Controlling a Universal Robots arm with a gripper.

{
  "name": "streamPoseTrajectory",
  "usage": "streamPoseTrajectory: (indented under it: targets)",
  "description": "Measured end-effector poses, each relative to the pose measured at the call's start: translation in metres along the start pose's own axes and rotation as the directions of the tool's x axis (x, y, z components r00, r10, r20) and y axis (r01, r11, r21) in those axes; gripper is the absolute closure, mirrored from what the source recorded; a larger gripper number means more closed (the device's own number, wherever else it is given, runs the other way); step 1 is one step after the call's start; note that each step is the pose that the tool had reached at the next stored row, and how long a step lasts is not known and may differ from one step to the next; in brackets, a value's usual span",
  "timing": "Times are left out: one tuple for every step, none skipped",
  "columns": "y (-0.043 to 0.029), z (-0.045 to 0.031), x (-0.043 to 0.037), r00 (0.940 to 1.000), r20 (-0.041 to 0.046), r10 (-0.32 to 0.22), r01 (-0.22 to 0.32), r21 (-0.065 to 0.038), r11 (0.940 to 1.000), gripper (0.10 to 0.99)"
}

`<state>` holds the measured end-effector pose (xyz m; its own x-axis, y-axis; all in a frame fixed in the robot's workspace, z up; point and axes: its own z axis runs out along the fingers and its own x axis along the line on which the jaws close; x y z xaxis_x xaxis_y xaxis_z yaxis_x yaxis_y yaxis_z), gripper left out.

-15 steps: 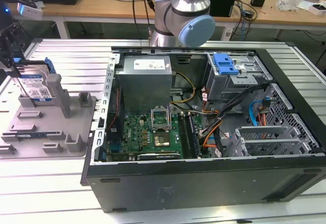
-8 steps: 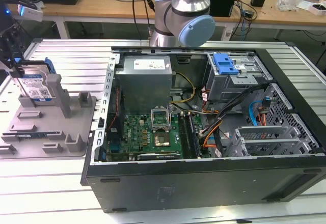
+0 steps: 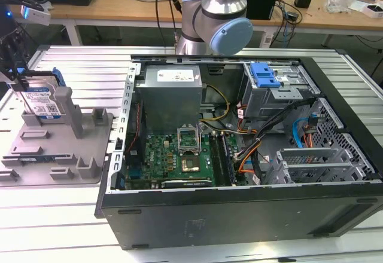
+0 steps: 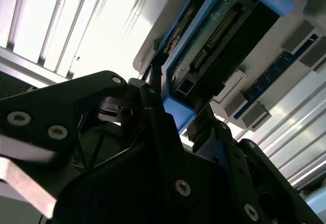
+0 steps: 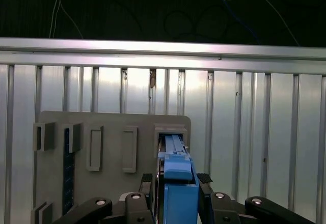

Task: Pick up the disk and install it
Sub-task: 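Pick up the disk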

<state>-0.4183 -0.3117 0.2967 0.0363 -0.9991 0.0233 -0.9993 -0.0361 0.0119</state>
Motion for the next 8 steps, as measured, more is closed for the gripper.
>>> streamPoseTrajectory:
  targets:
    - [0.0000,0.0000,0.0000,1.0000,-0.0001,0.000,0.000,0.000,1.0000,0.631]
    - [0.0000,0.0000,0.0000,1.0000,0.0000,0.000,0.000,0.000,1.0000,0.631]
    - [0.0000,0.0000,0.0000,1.0000,0.0000,0.000,0.000,0.000,1.0000,0.631]
    - [0.0000,0.0001,0.0000,1.0000,0.0000,0.000,0.000,0.000,1.0000,0.647]
    - [0.0000,0.0001,0.0000,1.0000,0.0000,0.000,0.000,0.000,1.0000,0.714]
    - [0.0000,0.0001,0.0000,1.0000,-0.0001,0.000,0.000,0.000,1.0000,0.718]
    - [0.0000,0.0001,0.0000,1.0000,0.0000,0.000,0.000,0.000,1.0000,0.718]
    - [0.0000,0.0001,0.0000,1.0000,0.0000,0.000,0.000,0.000,1.0000,0.718]
